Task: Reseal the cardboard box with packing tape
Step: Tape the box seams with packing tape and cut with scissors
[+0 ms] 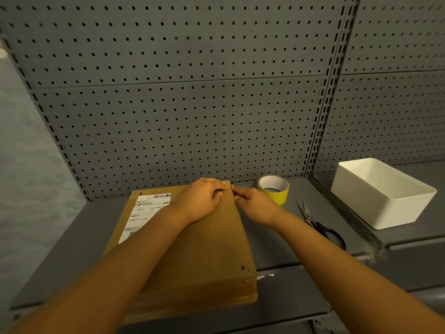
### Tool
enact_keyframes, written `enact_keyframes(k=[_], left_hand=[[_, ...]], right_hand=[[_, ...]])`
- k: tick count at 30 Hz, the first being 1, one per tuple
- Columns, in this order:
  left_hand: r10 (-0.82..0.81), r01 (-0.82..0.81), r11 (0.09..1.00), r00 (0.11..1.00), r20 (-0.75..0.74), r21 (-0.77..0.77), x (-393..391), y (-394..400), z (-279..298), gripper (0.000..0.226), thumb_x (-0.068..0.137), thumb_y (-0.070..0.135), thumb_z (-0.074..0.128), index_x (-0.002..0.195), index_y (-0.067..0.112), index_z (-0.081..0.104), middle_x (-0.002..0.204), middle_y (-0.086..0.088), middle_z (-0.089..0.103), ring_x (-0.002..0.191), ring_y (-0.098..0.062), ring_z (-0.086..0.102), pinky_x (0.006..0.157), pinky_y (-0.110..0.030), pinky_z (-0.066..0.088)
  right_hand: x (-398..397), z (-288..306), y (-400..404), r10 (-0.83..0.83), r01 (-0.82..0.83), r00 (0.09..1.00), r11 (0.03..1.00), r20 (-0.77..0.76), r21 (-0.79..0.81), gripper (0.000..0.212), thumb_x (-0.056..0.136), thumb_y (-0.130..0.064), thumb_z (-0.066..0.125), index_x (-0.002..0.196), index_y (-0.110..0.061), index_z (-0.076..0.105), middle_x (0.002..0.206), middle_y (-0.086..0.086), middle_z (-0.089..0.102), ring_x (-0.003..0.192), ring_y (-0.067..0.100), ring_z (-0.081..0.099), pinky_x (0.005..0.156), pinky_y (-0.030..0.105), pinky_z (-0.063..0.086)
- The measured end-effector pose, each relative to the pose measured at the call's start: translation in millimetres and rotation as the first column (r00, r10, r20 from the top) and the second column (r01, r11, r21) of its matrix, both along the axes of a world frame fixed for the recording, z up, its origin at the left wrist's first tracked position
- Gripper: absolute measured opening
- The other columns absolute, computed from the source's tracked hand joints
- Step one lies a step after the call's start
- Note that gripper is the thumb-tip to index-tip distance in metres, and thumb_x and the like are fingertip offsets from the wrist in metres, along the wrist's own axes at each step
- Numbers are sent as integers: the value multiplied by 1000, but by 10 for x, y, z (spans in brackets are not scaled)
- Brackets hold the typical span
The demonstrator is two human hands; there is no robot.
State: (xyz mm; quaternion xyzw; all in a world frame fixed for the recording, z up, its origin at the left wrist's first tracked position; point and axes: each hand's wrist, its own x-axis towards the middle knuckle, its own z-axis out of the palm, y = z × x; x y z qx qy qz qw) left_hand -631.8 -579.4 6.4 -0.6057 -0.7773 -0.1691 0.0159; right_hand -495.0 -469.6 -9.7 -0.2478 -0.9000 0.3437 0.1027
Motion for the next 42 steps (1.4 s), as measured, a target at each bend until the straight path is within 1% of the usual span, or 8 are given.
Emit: enact_keyframes(k=[4,13,19,24,28,33,38,42], left_hand=[[-2,2,999,1000,1,-32,19,11,32,36,99,24,43,135,21,48,140,2,48,126,-15,41,101,-26,33],[-8,5,988,1000,-19,-155,-8,27,-87,47,104,31,25,151,29,21,157,7,24,145,-12,17,118,-33,16],[38,-39,991,999,-8,-125,93,2,-53,47,105,30,23,151,26,22,157,4,22,145,-13,16,119,-34,16],[36,-34,995,999,15,-97,117,-1,-65,46,105,28,24,150,24,26,156,2,26,144,-14,18,116,-29,15],[47,-36,985,997,64,-171,101,-27,-53,49,105,31,19,153,28,11,160,1,13,147,-14,10,118,-33,12],[40,-33,980,999,34,-197,80,-18,-55,49,105,30,19,153,25,11,160,3,12,147,-12,9,118,-31,9],[50,-41,989,997,63,-139,102,-2,-72,47,105,29,23,151,25,20,159,5,18,146,-12,13,117,-32,13],[151,-149,984,989,7,-94,124,-36,-57,50,104,33,27,148,11,26,156,-7,26,143,-20,23,114,-32,21]], right_hand=[[-54,67,38,-56,56,998,998,25,13,28,97,-22,43,108,-10,66,102,10,68,95,27,61,87,40,50],[-154,66,-123,0,3,999,998,37,-63,49,105,-29,25,152,-18,15,150,12,37,135,28,40,105,29,33],[-247,145,-66,-48,50,995,999,87,-19,38,103,-25,32,132,-7,48,129,19,57,109,29,56,82,29,40],[-205,54,-168,-21,24,999,995,39,-94,51,106,-27,22,153,-12,11,154,11,31,138,26,36,105,26,30],[-208,54,-76,-25,29,996,998,81,-52,45,105,-32,23,143,-10,36,140,16,49,125,30,49,100,34,38],[-201,-99,-86,10,-24,998,970,-59,-240,52,105,-36,23,153,-19,16,157,1,25,143,18,27,111,26,22],[-170,75,19,38,-37,988,999,151,-4,50,104,-39,25,146,-15,33,147,12,43,132,27,43,104,32,33],[-174,116,-96,80,-100,991,977,109,189,57,104,-32,30,153,-12,9,161,6,8,147,20,13,116,28,14]])
